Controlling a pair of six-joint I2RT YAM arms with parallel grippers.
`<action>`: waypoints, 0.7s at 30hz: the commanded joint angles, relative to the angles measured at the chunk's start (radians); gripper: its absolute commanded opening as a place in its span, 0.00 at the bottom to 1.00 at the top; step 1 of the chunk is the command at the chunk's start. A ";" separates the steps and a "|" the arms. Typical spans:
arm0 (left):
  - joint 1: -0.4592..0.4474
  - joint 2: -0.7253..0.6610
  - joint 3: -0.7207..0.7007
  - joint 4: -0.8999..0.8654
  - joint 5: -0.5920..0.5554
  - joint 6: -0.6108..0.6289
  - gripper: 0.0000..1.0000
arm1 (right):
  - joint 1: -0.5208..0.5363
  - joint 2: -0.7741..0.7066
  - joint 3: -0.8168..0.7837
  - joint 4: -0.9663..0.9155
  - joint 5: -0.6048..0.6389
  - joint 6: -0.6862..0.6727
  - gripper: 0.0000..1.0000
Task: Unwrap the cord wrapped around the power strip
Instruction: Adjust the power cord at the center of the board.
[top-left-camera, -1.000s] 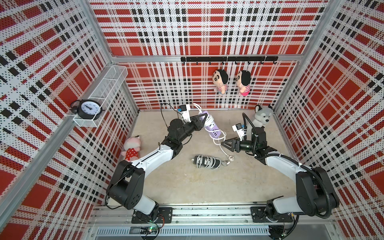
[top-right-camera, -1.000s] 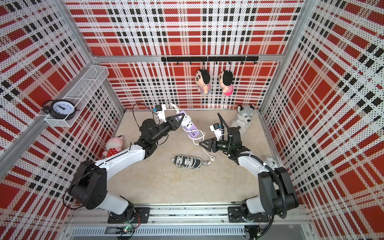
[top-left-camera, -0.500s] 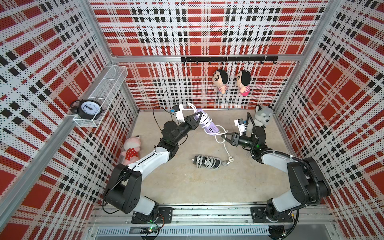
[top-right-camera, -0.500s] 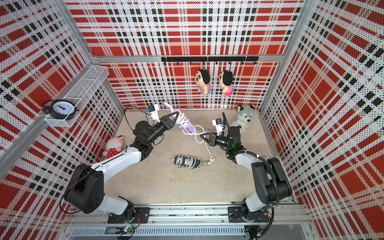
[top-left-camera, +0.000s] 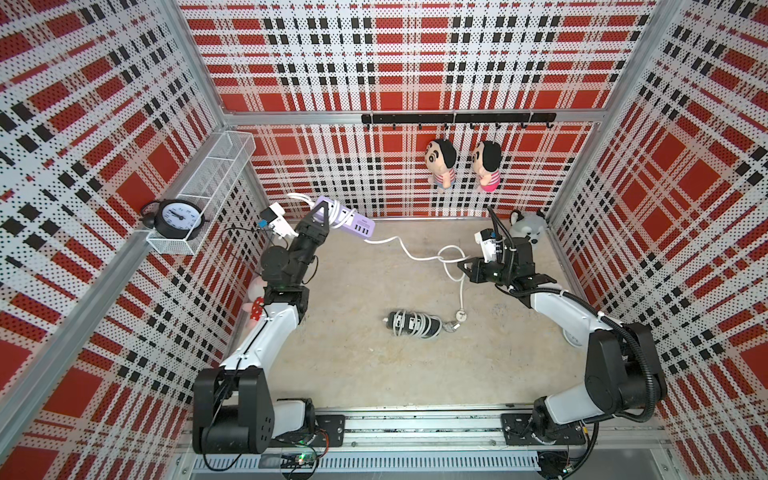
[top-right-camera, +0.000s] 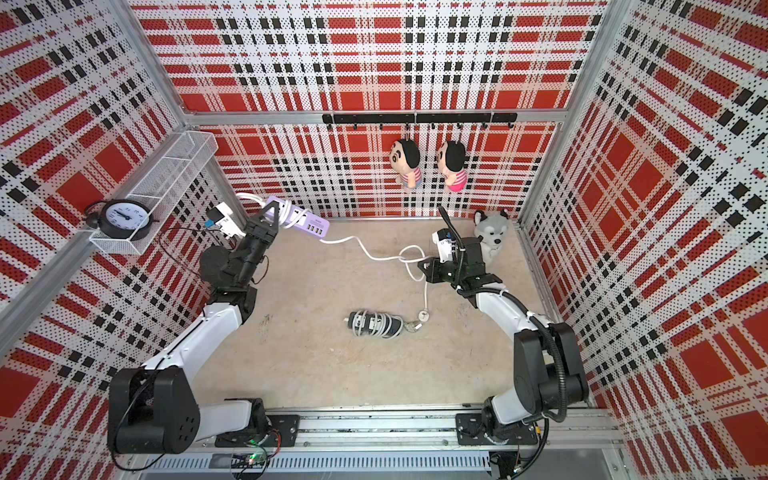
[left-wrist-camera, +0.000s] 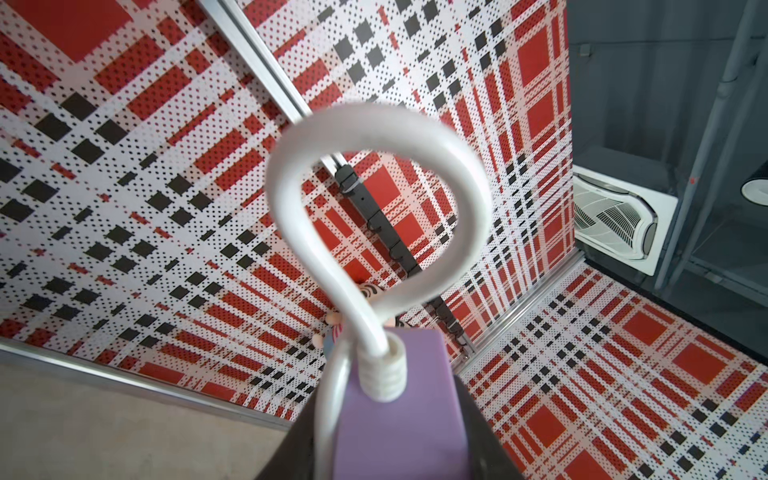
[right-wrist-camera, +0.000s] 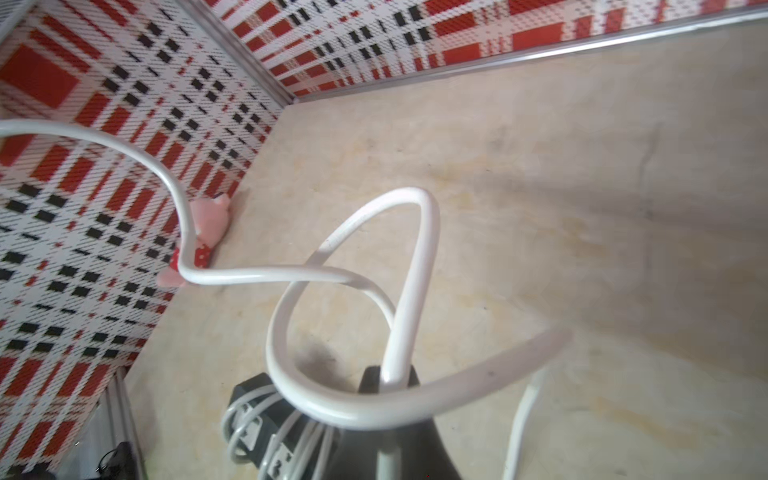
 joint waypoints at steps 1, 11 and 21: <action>0.078 -0.074 -0.009 0.100 0.050 -0.061 0.00 | -0.058 0.021 0.017 -0.106 0.116 -0.011 0.03; 0.276 -0.175 -0.003 -0.103 0.084 0.039 0.00 | -0.139 0.008 0.055 -0.207 0.023 0.000 0.69; 0.223 -0.141 0.080 -0.122 0.142 0.036 0.00 | -0.028 0.086 0.062 -0.267 0.084 -0.119 0.53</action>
